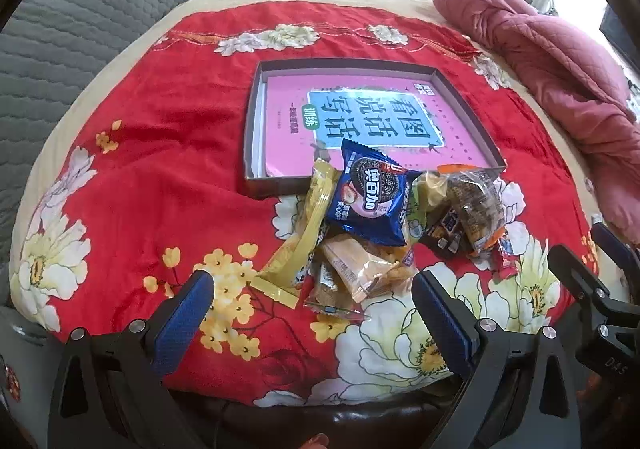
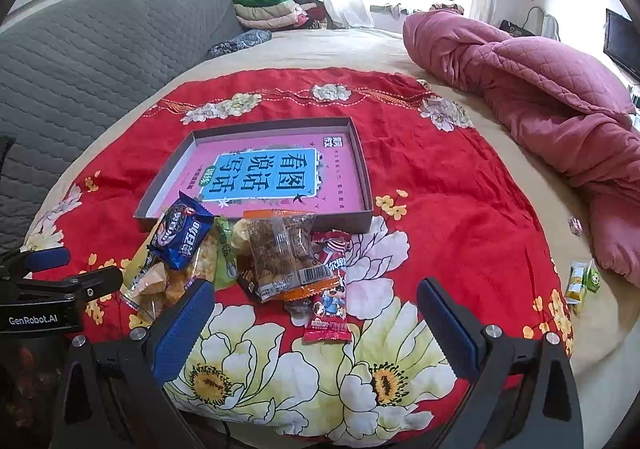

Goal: Organize snacks

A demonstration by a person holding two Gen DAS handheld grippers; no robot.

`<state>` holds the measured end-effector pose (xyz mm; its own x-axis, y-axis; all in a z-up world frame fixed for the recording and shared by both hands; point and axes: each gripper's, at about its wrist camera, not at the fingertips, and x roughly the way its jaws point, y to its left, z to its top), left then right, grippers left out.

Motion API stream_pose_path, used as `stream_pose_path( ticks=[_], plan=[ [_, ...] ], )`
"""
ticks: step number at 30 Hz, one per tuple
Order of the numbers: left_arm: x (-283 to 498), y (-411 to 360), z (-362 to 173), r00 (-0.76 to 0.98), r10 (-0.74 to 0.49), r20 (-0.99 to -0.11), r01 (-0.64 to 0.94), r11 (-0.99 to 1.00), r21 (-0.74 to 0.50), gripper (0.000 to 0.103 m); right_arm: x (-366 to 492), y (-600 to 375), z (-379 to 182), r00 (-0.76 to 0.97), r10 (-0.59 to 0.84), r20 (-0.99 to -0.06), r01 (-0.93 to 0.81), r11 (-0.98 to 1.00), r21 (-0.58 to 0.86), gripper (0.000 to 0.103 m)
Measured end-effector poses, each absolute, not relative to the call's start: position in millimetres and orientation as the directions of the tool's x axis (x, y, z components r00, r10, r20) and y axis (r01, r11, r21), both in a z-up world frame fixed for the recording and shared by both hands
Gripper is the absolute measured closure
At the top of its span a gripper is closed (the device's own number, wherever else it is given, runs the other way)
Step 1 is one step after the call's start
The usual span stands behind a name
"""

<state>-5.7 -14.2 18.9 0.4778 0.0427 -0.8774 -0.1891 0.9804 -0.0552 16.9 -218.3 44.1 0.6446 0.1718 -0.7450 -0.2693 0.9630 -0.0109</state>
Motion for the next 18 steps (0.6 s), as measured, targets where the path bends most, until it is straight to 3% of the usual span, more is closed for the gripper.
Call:
stream_pose_path(
  ticks=[18],
  plan=[
    [-8.1, -16.4, 24.9, 0.494, 0.044, -0.868, -0.179, 0.983, -0.052, 0.004, 14.1, -219.0, 49.8, 0.657, 0.167, -0.735, -0.264, 0.964, -0.017, 0.001]
  ],
)
